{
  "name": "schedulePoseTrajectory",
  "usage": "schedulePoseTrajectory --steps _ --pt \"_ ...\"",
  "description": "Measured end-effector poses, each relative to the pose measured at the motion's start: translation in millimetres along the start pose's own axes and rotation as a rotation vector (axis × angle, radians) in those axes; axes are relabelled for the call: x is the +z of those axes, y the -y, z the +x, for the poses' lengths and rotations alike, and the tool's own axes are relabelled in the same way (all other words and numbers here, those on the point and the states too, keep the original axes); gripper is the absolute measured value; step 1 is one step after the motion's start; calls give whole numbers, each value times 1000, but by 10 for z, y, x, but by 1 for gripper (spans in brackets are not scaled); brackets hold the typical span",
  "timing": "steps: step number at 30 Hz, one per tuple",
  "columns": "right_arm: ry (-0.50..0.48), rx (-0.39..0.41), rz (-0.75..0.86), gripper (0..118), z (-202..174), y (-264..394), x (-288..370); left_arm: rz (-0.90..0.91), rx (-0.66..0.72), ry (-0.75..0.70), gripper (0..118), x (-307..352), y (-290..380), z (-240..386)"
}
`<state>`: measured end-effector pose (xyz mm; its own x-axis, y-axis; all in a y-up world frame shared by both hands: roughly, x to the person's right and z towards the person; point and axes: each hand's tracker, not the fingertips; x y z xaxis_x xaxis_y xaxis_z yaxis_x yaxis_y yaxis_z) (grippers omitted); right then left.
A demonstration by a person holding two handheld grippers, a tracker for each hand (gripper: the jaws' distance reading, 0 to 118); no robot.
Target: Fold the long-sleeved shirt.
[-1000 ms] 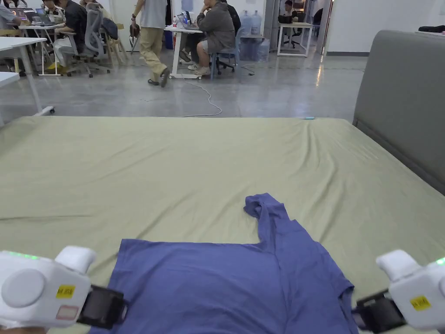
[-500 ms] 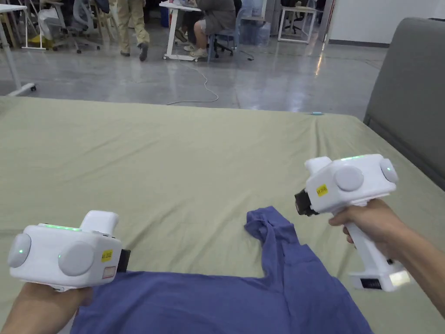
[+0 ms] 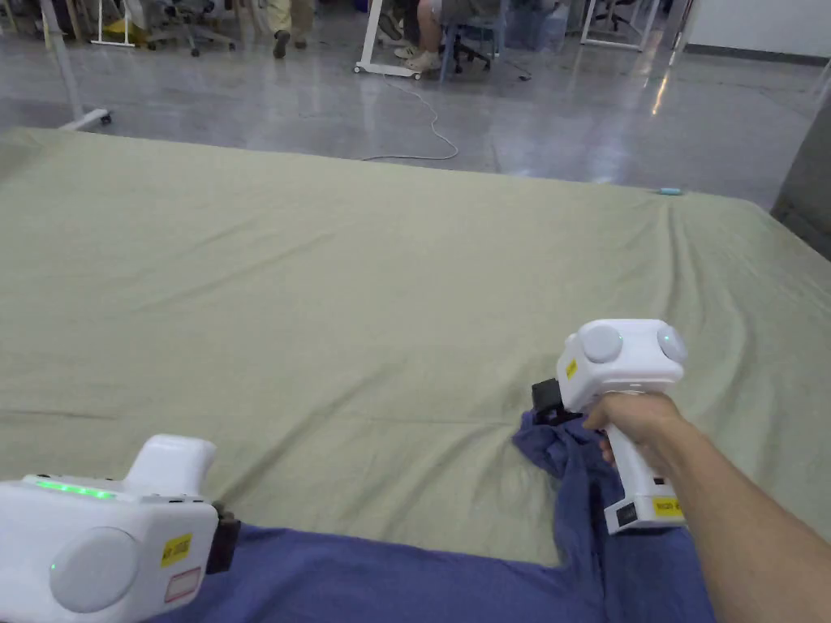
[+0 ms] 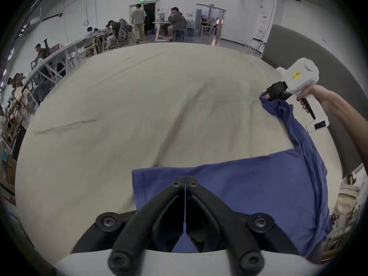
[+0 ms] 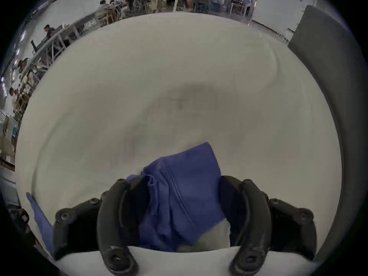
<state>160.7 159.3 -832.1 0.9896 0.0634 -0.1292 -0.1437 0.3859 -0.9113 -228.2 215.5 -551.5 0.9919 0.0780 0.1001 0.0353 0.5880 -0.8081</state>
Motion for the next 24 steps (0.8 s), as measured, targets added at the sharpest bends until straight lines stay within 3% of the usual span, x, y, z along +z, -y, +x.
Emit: schedulePoseTrajectory --steps 1,2,3,4,9,14,19,24 --pt "-2 4 -1 23 -14 3 60 4 -6 -11 0 15 8 -8" --pt "-21 19 9 0 20 -10 137 4 -5 -11 0 22 5 -16" --pt "-60 40 55 0 3 -14 265 6 -1 -12 0 32 3 -24" --pt "43 66 105 1 -12 22 428 14 17 -10 0 47 7 -17" --pt "-51 101 203 0 145 386 1446 39 -1 6 0 263 33 86" --pt "-115 174 361 1 248 1441 2785 69 -19 23 0 618 117 159" --pt "-122 216 368 1 328 2792 3502 101 -52 25 0 1015 285 273" --pt "-185 185 221 1 311 3893 3444 126 -55 47 0 1391 496 381"
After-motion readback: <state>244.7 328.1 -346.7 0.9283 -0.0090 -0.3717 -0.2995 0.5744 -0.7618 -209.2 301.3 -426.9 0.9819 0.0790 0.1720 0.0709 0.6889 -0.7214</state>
